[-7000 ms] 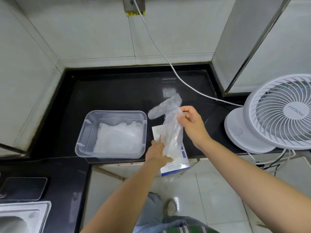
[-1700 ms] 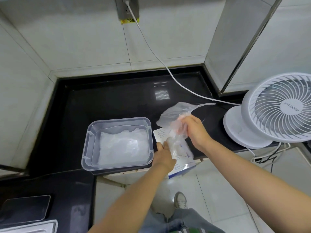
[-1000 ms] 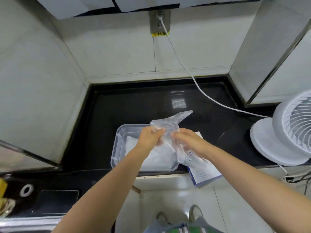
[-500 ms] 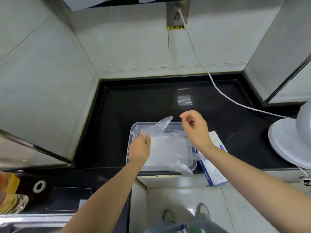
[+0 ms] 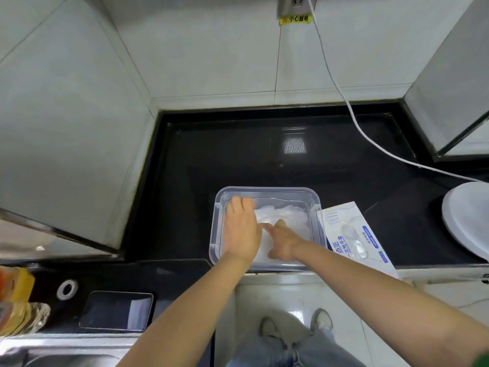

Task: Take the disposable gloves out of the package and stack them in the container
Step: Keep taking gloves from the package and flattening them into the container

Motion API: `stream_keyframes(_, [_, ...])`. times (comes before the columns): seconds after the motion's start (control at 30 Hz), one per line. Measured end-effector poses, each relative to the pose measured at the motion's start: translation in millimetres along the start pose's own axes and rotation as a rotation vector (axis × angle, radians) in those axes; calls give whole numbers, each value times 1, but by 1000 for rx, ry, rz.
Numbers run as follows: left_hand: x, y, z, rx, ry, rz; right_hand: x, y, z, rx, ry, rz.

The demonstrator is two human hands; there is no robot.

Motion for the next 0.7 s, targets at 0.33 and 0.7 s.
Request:
stream_keyframes(0.33, [-32, 48, 11, -702, -243, 27, 9, -7, 2, 75, 29, -7])
stream_keyframes(0.7, [-23, 30, 5, -661, -218, 126, 6, -39, -19, 312, -160, 93])
Point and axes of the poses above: each hand's wrist, its own z-axis towards the middle knuckle, its own y-axis out of the palm, x = y × z, the point moved 3 cm from there along z, towards the middle knuckle, and after that the axes turned 9 degrees about -y, right-handed, at the moved point
